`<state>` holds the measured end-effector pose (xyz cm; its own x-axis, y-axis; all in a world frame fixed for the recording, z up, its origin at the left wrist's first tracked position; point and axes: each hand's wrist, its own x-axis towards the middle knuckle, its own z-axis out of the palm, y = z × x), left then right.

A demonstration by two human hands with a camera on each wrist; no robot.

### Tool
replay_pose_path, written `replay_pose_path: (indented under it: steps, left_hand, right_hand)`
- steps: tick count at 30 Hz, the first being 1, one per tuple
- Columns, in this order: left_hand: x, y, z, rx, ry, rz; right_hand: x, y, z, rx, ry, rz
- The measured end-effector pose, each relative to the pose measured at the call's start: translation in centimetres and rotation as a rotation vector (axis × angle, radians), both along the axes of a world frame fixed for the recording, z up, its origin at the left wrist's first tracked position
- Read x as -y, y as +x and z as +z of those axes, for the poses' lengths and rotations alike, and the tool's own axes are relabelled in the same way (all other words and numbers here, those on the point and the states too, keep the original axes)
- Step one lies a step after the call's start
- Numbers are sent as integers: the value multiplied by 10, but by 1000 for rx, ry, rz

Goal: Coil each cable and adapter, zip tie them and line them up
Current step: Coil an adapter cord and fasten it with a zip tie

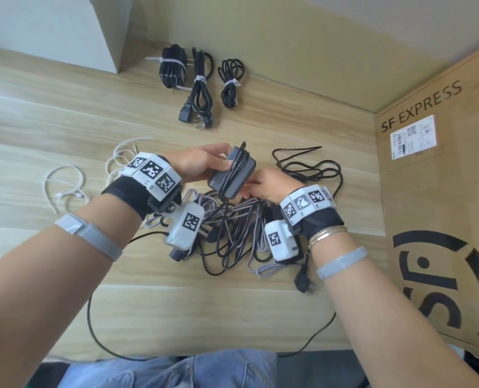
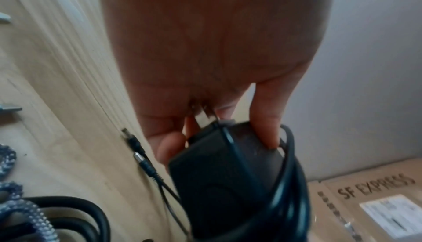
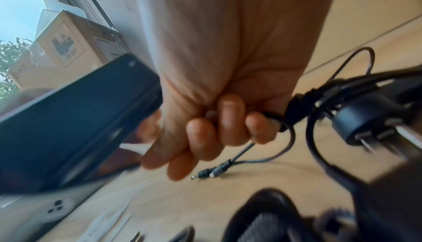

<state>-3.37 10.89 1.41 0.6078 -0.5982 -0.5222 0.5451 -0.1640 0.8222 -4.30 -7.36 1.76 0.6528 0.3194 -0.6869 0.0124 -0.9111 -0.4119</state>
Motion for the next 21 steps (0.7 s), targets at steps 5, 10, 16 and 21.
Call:
replay_pose_path:
  steps: [5, 10, 16, 21]
  left_hand:
    - [5, -2, -5, 8, 113, -235]
    - [7, -5, -13, 62, 246, -323]
    - [8, -6, -25, 260, 572, -309]
    - [14, 2, -27, 344, 659, -59]
  right_hand:
    - [5, 18, 16, 38, -85, 59]
    - [6, 24, 22, 84, -114, 45]
    - [5, 22, 25, 172, -140, -73]
    - [-8, 3, 22, 199, -32, -204]
